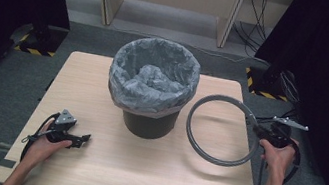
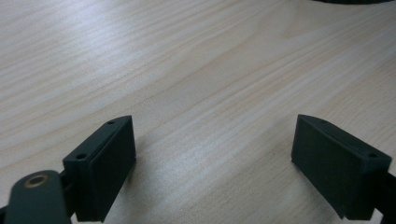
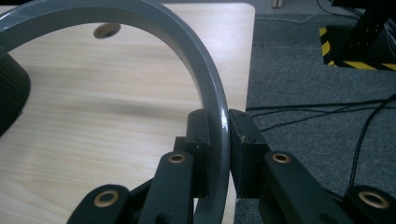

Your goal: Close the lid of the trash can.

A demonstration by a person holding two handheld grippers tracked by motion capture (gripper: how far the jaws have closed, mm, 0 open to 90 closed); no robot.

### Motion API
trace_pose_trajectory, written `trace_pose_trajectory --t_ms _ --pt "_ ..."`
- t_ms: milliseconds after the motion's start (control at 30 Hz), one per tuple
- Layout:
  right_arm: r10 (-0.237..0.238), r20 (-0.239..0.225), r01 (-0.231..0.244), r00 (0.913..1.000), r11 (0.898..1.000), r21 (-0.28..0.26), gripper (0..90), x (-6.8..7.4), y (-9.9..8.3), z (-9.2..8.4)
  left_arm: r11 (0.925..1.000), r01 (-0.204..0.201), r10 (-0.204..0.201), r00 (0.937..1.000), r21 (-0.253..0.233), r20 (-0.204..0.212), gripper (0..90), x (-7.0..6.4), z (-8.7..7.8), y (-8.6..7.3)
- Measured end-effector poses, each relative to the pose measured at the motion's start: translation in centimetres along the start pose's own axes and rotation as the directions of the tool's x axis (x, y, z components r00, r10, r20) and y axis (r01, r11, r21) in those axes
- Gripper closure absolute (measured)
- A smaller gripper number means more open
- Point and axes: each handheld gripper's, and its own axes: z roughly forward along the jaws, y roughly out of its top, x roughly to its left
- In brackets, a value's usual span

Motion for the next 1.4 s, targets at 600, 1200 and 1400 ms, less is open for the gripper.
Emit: trace_pose_trajectory --t_ms 600,1200,1400 --pt "-0.019 -0.053 0.013 0.9984 0.993 -0.12 79.1 -0.1 6.5 -6.4 1.0 0.0 0.0 1.0 0.0 0.0 12.8 0.0 0.0 0.0" --pt "-0.08 -0.168 0.041 0.9825 0.974 -0.223 79.1 4.8 15.9 -9.2 1.0 0.001 -0.001 1.0 0.0 0.0 12.7 0.0 0.0 0.0" --pt "-0.14 -0.256 0.083 0.9565 0.972 -0.218 79.1 10.2 18.8 -7.2 1.0 0.001 -0.001 1.0 0.0 0.0 12.7 0.0 0.0 0.0"
